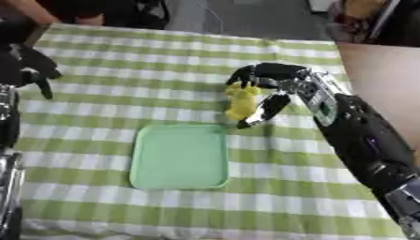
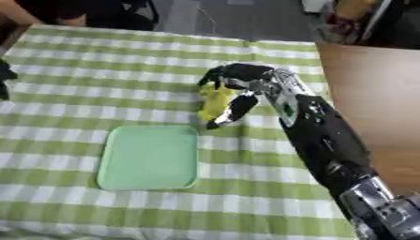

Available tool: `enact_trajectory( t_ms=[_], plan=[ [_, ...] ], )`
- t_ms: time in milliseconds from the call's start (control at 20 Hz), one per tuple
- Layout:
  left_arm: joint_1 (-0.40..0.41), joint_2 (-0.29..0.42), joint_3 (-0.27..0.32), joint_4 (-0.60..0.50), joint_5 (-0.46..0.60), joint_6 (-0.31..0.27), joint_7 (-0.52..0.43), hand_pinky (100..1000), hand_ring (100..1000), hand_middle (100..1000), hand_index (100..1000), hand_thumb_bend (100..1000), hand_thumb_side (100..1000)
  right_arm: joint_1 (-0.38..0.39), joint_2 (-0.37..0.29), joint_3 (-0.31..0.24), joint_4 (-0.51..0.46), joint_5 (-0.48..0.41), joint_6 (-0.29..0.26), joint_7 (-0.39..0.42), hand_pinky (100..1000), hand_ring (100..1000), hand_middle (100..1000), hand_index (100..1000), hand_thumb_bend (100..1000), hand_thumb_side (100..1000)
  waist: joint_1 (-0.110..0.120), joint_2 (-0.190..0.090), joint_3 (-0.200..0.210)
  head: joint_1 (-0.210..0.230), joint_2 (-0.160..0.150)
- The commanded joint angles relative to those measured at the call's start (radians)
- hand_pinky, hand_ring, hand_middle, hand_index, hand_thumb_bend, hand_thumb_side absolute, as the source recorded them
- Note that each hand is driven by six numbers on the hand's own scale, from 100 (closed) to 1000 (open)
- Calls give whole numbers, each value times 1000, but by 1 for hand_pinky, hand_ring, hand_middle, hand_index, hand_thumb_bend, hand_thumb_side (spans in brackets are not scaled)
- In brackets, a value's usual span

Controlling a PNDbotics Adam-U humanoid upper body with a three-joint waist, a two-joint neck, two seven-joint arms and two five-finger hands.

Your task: Pick up objects on the table and place them in the box.

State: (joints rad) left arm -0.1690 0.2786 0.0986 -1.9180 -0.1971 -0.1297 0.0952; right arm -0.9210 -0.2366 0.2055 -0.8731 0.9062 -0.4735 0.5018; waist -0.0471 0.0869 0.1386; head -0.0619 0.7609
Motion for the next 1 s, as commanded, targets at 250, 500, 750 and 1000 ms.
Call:
enact_trajectory(
  t_ms=[250,500,750,1000],
  plan=[
    [-16,10,2,-22,6,-1,-3,232,436,463,424,678,1000,-10,-14,-18,17,19,9,-12,709,759,867,921,698,587,8,-9,0,-5,-12],
    [-17,10,1,-23,6,-1,-3,232,437,463,425,677,1000,-9,-12,-19,25,27,7,-14,709,760,867,920,699,584,8,-8,0,-5,-12],
    [-21,9,-1,-24,8,-2,-5,232,437,463,424,677,1000,-14,-9,-18,37,49,8,-11,710,763,864,908,699,572,9,-6,3,-8,-15],
    [-31,4,-5,-26,11,-4,-9,233,438,463,424,676,1000,-25,-6,-33,75,108,21,-25,678,752,845,882,694,555,11,3,14,-13,-22]
  ],
)
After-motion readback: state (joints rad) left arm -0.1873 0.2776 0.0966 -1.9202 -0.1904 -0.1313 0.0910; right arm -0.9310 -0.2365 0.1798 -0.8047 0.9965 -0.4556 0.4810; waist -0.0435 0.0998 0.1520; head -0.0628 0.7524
